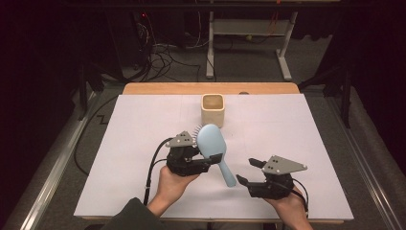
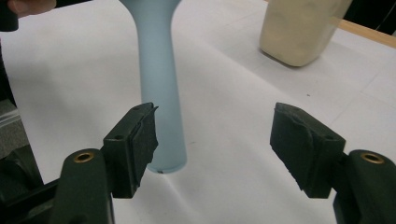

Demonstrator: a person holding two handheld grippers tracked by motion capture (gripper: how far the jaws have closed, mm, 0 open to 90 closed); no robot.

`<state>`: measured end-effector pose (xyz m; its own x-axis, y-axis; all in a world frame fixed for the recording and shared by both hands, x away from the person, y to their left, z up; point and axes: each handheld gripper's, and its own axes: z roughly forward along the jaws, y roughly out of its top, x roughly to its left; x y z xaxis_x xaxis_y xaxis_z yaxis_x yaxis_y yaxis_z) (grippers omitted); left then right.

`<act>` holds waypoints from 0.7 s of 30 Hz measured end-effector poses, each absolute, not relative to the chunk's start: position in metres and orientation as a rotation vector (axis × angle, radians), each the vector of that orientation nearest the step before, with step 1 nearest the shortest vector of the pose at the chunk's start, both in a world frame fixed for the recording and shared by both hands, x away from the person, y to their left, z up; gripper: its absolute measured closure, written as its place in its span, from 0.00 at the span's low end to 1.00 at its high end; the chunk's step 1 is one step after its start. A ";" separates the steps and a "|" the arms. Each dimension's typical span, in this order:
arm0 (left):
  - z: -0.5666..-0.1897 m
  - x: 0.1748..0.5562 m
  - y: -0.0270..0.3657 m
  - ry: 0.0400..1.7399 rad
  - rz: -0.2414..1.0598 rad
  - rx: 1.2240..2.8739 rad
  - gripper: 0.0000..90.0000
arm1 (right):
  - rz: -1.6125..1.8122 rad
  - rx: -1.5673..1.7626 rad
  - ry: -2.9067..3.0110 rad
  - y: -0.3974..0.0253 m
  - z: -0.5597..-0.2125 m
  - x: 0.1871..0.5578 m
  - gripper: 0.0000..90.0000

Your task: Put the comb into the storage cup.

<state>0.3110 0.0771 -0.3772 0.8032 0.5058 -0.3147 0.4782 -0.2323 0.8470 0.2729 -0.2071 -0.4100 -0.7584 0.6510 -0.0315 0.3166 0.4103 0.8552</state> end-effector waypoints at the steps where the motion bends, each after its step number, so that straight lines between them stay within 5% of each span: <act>1: -0.377 0.311 0.077 0.749 0.033 1.870 0.60 | 1.287 0.837 2.309 -0.210 -0.410 0.273 0.36; 21: -0.368 0.313 0.082 0.762 0.061 1.867 0.60 | 1.332 1.017 2.171 -0.269 -0.425 0.266 0.31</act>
<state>0.3131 0.0820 -0.3685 0.7944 0.5276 -0.3010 0.4734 -0.2274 0.8510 0.2660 -0.2689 -0.4250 -0.6571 0.7528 0.0384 0.3755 0.2827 0.8827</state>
